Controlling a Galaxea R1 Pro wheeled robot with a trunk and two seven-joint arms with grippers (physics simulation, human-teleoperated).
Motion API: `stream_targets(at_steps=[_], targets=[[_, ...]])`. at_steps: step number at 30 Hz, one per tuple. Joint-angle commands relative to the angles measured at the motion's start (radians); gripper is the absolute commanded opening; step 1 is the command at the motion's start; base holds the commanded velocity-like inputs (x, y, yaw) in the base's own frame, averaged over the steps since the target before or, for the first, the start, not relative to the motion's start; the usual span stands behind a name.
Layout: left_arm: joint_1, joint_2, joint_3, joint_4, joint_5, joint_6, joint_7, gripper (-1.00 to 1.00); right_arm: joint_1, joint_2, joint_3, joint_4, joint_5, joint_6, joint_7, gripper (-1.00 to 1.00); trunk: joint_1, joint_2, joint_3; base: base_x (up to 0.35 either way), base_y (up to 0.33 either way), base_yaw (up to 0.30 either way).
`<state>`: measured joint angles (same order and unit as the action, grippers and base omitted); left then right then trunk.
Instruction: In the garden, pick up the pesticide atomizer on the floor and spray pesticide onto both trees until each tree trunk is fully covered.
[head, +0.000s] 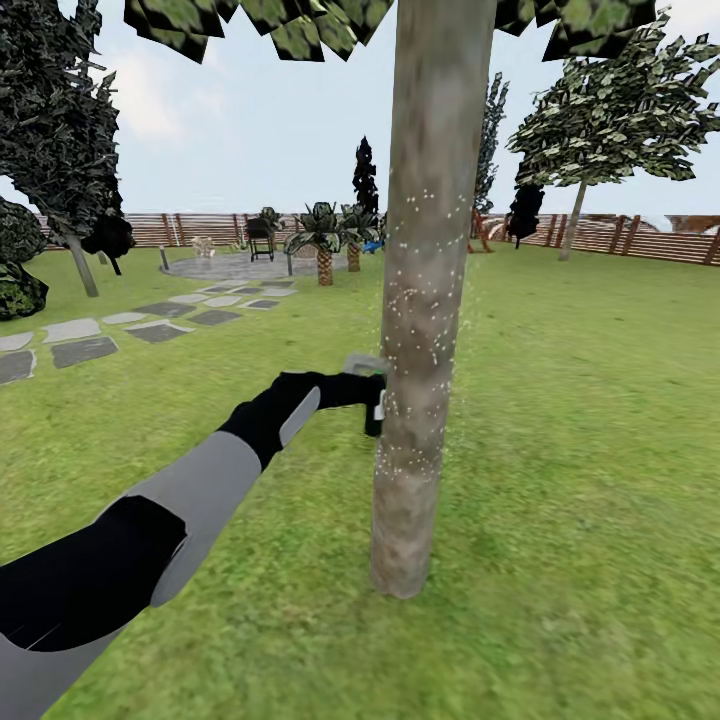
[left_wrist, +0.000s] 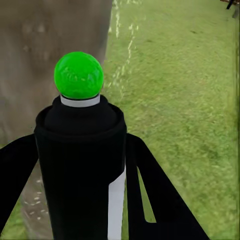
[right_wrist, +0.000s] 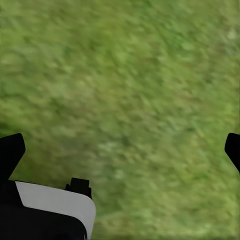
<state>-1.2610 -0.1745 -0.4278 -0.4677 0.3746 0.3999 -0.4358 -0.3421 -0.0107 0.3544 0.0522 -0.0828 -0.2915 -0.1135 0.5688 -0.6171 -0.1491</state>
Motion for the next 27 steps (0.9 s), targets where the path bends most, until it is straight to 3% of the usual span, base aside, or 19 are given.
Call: stream_targets(at_steps=[1,7,12,15,21,24,27], targets=[[0.0,0.0,0.0,-0.014,-0.002,0.003,0.0,-1.0,0.0,0.0,0.0,0.0,0.0,0.0,0.0,1.0,0.0,0.0,0.0,0.0,0.0,0.0],[0.0,0.0,0.003,-0.032,-0.002,0.018,0.0,-1.0,0.0,0.0,0.0,0.0,0.0,0.0,0.0,1.0,0.0,0.0,0.0,0.0,0.0,0.0],[0.0,0.0,0.004,0.111,-0.002,0.004,-0.002,-1.0,0.0,0.0,0.0,0.0,0.0,0.0,0.0,1.0,0.0,0.0,0.0,0.0,0.0,0.0],[0.0,0.0,0.004,0.218,-0.002,-0.058,-0.003,-1.0,0.0,0.0,0.0,0.0,0.0,0.0,0.0,1.0,0.0,0.0,0.0,0.0,0.0,0.0],[0.0,0.0,0.004,0.27,-0.003,-0.088,-0.003,-1.0,0.0,0.0,-0.001,0.0,0.0,-0.005,0.0,1.0,0.0,0.0,0.0,0.0,0.0,0.0],[0.0,0.0,0.004,0.379,-0.003,-0.213,-0.006,-1.0,0.0,0.0,-0.001,0.0,0.0,-0.007,0.0,1.0,0.0,0.0,0.0,0.0,0.0,0.0],[0.0,0.0,0.005,0.419,-0.003,-0.255,-0.009,-1.0,0.0,0.0,-0.002,0.0,0.0,-0.008,0.0,1.0,0.0,0.0,0.0,0.0,0.0,0.0]])
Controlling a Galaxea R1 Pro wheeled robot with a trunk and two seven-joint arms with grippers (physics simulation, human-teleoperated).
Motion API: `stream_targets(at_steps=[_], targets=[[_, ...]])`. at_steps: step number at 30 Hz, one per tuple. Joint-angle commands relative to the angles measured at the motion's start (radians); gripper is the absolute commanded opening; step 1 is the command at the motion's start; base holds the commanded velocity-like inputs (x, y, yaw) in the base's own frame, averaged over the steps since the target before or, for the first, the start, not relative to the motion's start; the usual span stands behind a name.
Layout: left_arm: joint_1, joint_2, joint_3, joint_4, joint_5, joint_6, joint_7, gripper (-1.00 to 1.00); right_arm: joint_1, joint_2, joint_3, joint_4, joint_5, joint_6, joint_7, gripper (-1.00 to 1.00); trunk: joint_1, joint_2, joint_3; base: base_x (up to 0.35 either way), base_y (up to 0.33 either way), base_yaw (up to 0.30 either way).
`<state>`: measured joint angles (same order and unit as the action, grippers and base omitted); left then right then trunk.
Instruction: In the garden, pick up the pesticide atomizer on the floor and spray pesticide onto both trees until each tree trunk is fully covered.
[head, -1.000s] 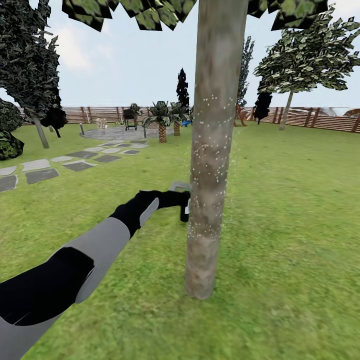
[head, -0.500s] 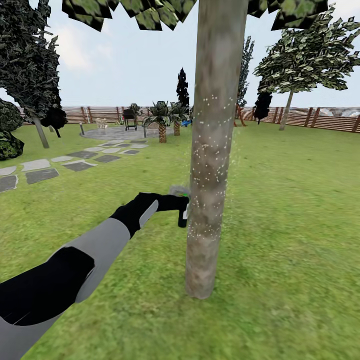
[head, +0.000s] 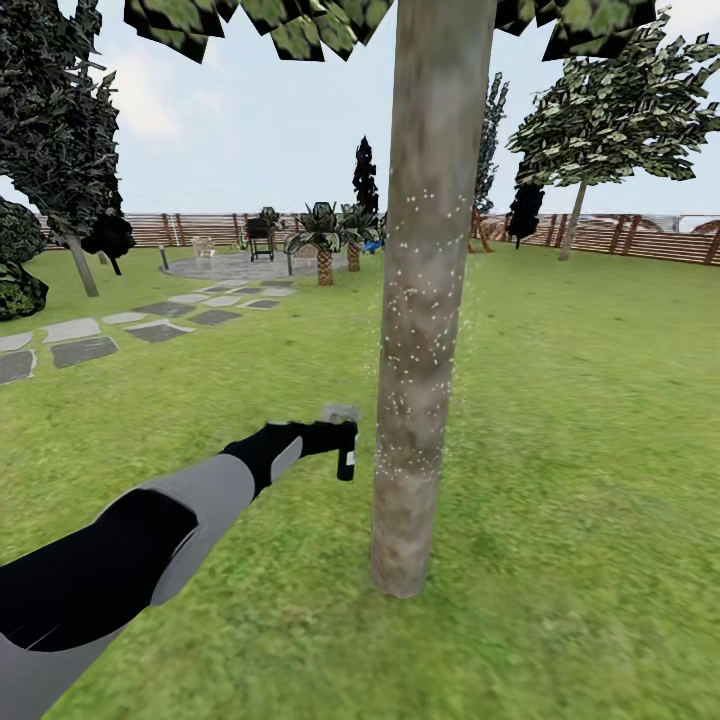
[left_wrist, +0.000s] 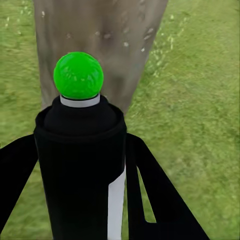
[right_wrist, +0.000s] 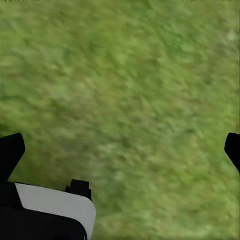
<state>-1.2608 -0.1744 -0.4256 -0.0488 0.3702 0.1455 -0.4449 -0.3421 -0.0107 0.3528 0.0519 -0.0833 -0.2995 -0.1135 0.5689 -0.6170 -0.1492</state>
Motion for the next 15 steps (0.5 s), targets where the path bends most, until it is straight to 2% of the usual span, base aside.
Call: stream_targets(at_steps=[1,10,11,13,15], targets=[[0.004,0.0,0.003,0.01,0.001,-0.01,-0.001,-1.0,0.0,0.0,0.0,0.0,0.0,0.0,0.0,1.0,0.0,0.0,0.0,0.0,0.0,0.0],[0.156,0.0,0.007,0.018,0.001,-0.13,0.0,-1.0,0.0,0.0,-0.001,-0.002,-0.001,0.0,-0.001,1.0,0.0,0.0,0.0,0.0,0.0,0.0],[0.202,0.0,0.007,0.018,0.001,-0.167,0.001,-1.0,0.0,-0.001,-0.001,-0.002,-0.002,0.0,-0.002,1.0,0.0,0.0,0.0,0.0,0.0,0.0],[0.276,0.0,0.007,0.018,0.001,-0.286,0.002,-1.0,0.0,-0.003,-0.001,-0.003,-0.005,0.0,-0.003,1.0,0.0,0.0,0.0,0.0,0.0,0.0],[0.323,0.0,0.008,0.018,0.002,-0.344,0.003,-1.0,0.0,-0.004,-0.002,-0.003,-0.005,-0.001,-0.003,1.0,0.0,0.0,0.0,0.0,0.0,0.0]])
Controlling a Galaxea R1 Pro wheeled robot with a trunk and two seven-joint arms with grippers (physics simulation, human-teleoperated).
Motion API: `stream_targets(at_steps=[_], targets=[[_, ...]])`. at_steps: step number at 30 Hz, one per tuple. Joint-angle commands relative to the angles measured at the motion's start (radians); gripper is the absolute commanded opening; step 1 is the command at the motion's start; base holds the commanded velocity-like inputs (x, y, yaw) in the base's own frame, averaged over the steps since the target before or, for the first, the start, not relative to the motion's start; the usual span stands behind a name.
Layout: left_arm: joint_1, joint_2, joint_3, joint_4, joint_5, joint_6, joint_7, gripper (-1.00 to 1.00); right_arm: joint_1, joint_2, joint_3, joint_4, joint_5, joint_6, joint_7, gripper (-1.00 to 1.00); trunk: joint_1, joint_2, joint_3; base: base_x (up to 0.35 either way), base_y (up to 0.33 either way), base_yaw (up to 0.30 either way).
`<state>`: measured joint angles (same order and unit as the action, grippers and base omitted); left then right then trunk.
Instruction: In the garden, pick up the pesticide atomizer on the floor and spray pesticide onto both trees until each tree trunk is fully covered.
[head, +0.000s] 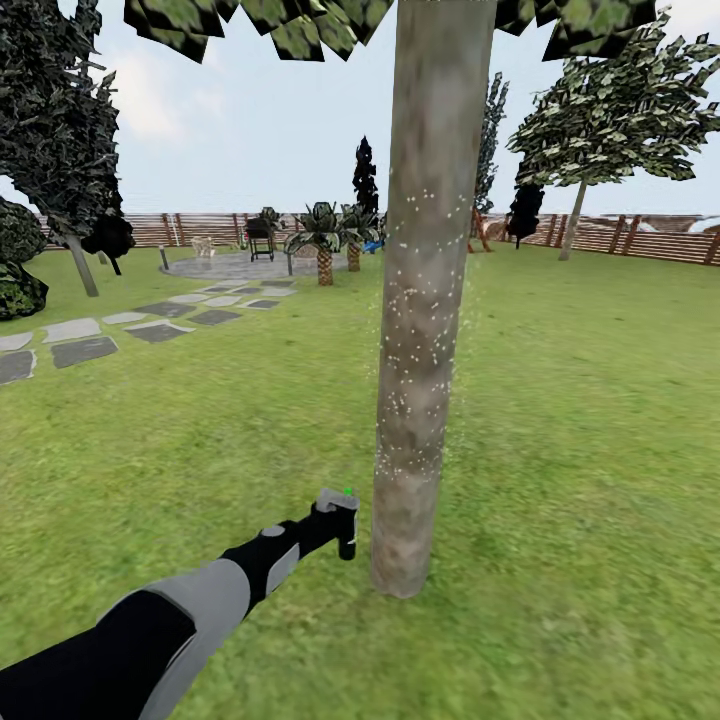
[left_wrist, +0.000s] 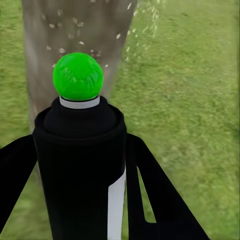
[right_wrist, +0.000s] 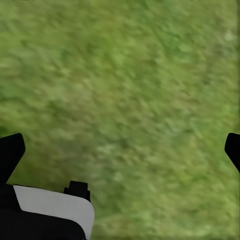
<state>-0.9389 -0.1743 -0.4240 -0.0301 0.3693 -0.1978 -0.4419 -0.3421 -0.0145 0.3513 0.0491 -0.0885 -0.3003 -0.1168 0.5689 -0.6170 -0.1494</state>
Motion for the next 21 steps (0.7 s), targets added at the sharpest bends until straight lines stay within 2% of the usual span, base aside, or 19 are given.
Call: stream_targets(at_steps=[1,6,7,11,21], targets=[[0.027,0.0,0.007,-0.001,0.003,-0.031,0.001,-1.0,0.0,-0.001,0.0,0.0,0.0,0.0,0.0,1.0,0.0,0.0,0.0,0.0,0.0,0.0],[0.07,0.0,0.007,-0.001,0.003,-0.051,0.002,-1.0,0.0,-0.001,0.0,0.0,0.0,0.0,0.0,1.0,0.0,0.0,0.0,-0.014,0.0,0.0],[0.075,0.002,0.007,-0.001,0.003,-0.078,0.002,-1.0,0.0,-0.001,0.0,0.0,0.0,0.0,0.0,1.0,0.0,0.0,0.0,-0.187,0.0,0.0],[0.091,0.005,0.007,-0.001,0.005,-0.125,0.002,-1.0,0.0,0.0,0.0,0.0,0.001,0.0,0.0,1.0,0.0,0.0,0.0,-0.301,0.0,0.0],[0.094,0.006,0.007,-0.001,0.005,-0.13,0.003,-1.0,0.0,0.0,0.001,-0.002,0.004,0.0,0.0,1.0,0.0,0.0,0.0,-0.346,0.0,0.0]])
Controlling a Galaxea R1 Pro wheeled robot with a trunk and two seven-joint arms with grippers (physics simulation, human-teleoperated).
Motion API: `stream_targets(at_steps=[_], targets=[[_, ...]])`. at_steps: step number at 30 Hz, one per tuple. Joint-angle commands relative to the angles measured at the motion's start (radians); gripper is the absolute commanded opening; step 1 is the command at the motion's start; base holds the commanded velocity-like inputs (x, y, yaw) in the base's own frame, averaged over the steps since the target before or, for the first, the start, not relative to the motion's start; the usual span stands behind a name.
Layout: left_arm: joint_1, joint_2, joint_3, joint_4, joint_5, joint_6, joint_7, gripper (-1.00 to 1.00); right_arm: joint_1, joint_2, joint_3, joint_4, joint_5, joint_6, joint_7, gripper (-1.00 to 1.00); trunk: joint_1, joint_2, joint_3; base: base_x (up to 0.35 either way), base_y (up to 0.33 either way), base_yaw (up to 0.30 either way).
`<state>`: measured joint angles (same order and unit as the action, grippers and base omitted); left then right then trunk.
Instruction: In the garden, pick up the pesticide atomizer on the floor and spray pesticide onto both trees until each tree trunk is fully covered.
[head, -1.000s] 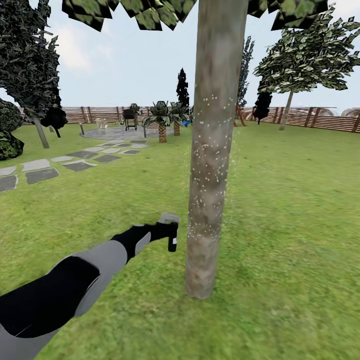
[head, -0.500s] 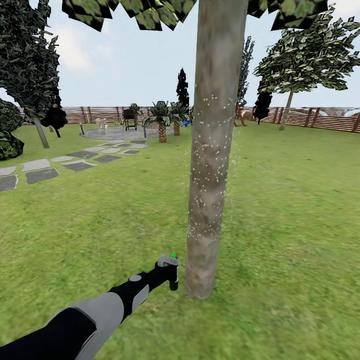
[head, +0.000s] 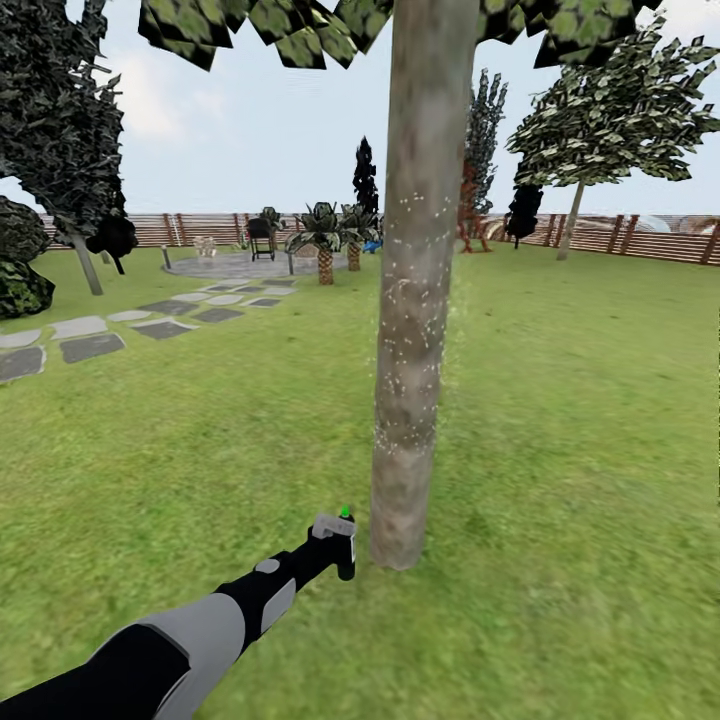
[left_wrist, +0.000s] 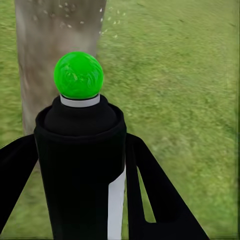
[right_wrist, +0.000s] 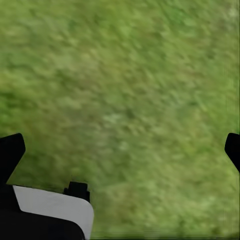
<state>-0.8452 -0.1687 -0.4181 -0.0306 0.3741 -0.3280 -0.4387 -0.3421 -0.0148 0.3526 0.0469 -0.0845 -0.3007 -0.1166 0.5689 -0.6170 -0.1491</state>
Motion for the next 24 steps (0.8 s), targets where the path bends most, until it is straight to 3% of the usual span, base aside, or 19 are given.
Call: stream_targets(at_steps=[1,12,18,23,24], targets=[[0.0,0.0,0.001,0.0,0.001,0.0,0.0,-1.0,0.0,0.0,0.0,0.0,0.0,0.0,0.0,1.0,0.0,0.0,0.0,-0.349,0.0,0.0],[0.006,0.004,0.002,0.0,0.0,0.001,0.0,-1.0,0.0,0.001,0.0,-0.001,0.0,0.0,0.0,1.0,0.0,0.0,0.0,-0.349,0.0,0.0],[0.012,0.054,0.002,0.0,0.001,0.003,0.001,-1.0,0.0,0.001,0.0,-0.001,0.0,0.0,0.0,1.0,0.0,0.0,0.0,-0.343,0.0,0.0],[0.014,0.066,0.002,0.0,0.001,0.004,0.0,-1.0,0.0,0.0,0.0,-0.003,0.0,-0.001,-0.003,1.0,0.0,0.0,0.0,-0.086,0.0,0.0],[0.014,0.067,0.002,-0.001,0.001,0.004,-0.002,-1.0,0.0,-0.012,0.0,-0.005,0.0,-0.001,-0.004,1.0,0.0,0.0,0.0,-0.009,0.0,0.0]])
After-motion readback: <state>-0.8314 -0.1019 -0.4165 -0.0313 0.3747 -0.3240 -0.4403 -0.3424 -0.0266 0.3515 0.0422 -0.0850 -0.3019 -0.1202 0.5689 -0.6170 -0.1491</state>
